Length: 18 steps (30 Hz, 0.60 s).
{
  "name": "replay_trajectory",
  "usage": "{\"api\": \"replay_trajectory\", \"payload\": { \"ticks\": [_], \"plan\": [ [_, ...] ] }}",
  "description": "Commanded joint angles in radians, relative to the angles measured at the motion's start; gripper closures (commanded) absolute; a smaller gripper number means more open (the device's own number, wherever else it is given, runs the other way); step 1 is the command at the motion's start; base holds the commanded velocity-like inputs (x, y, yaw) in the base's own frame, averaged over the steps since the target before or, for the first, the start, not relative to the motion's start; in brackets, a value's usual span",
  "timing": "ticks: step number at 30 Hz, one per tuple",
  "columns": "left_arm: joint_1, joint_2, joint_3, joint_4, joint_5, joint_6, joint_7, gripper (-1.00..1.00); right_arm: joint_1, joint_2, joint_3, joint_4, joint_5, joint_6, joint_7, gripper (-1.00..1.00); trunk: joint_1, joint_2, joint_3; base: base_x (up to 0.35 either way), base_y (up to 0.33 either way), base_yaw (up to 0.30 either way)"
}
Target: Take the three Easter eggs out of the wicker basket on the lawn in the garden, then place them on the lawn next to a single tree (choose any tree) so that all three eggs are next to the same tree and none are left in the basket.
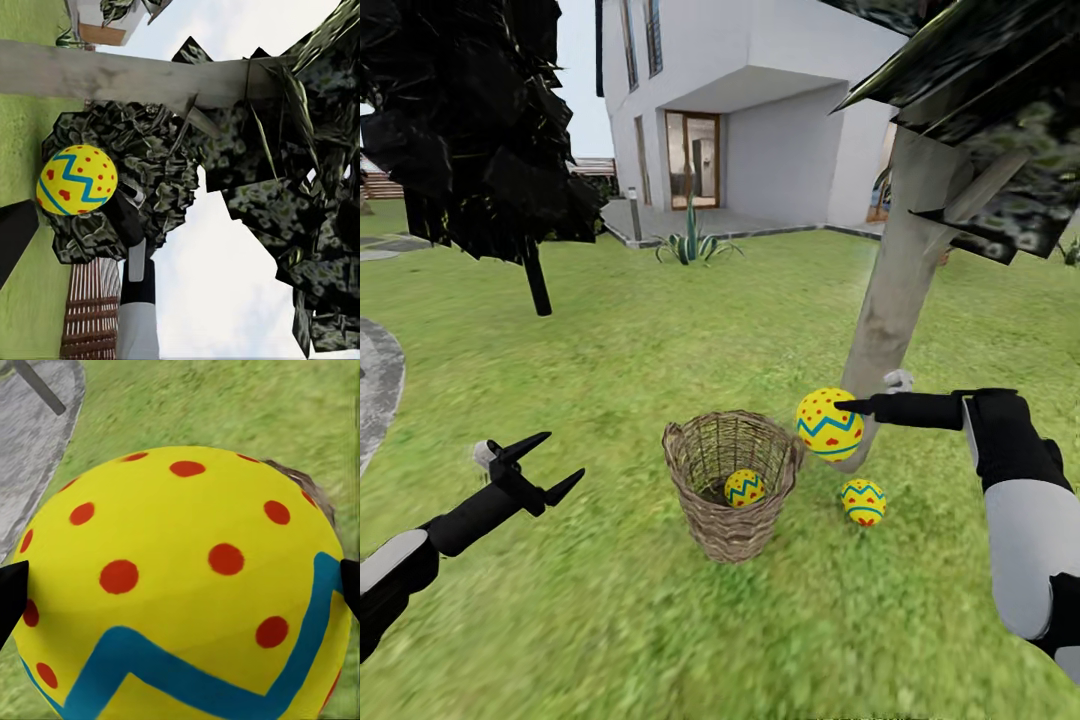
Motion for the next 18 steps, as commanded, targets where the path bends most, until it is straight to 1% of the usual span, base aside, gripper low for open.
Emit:
{"api": "replay_trajectory", "payload": {
  "ticks": [1, 5, 7, 9, 10, 12, 13, 16, 17, 18],
  "plan": [
    [-0.002, -0.010, -0.004, 0.001, 0.003, -0.001, -0.005, -1.00, 0.000, -0.004, -0.004, -0.001, 0.010, 0.007, 0.009, 1.00, 0.000, 0.000, 0.000, -0.003, 0.000, -0.222],
    [-0.002, -0.025, -0.004, 0.001, 0.003, -0.003, -0.005, -1.00, -0.001, -0.012, -0.005, 0.005, 0.009, 0.007, 0.008, 1.00, 0.000, 0.000, 0.005, -0.001, 0.000, -0.222],
    [-0.002, -0.056, -0.003, 0.001, 0.001, -0.006, -0.004, -1.00, 0.000, -0.022, -0.005, 0.009, 0.010, 0.007, 0.006, 1.00, 0.000, 0.000, 0.007, 0.000, 0.000, -0.225],
    [-0.002, -0.089, -0.004, 0.000, -0.002, -0.032, -0.003, -1.00, 0.021, -0.030, -0.005, 0.011, 0.011, 0.007, 0.003, 1.00, 0.000, 0.000, 0.010, 0.000, 0.000, -0.226],
    [-0.002, -0.095, -0.004, 0.000, -0.003, -0.039, -0.003, -1.00, 0.031, -0.030, -0.005, 0.011, 0.012, 0.007, 0.002, 1.00, 0.000, 0.000, 0.011, 0.000, 0.000, -0.227],
    [-0.002, -0.102, -0.005, -0.001, -0.004, -0.045, -0.003, -1.00, 0.046, -0.034, -0.005, 0.011, 0.015, 0.006, 0.000, 1.00, 0.000, 0.000, 0.013, 0.000, 0.000, -0.227],
    [-0.002, -0.106, -0.005, -0.001, -0.005, -0.047, -0.003, -1.00, 0.055, -0.043, -0.006, 0.011, 0.016, 0.007, 0.000, 1.00, 0.000, 0.000, 0.015, 0.000, 0.000, -0.227],
    [-0.002, -0.108, -0.006, -0.001, -0.005, -0.051, -0.003, -1.00, 0.070, -0.058, -0.007, 0.007, 0.018, 0.007, -0.008, 1.00, 0.000, 0.000, 0.018, 0.000, 0.000, -0.227],
    [-0.002, -0.109, -0.006, -0.002, -0.006, -0.051, -0.003, -1.00, 0.071, -0.068, -0.007, 0.007, 0.018, 0.007, -0.019, 1.00, 0.000, 0.000, 0.019, 0.000, 0.000, -0.232],
    [-0.002, -0.109, -0.006, -0.002, -0.006, -0.051, -0.003, -1.00, 0.072, -0.078, -0.007, 0.007, 0.019, 0.007, -0.047, 1.00, 0.000, 0.000, 0.020, 0.000, 0.000, -0.238]
  ]
}}
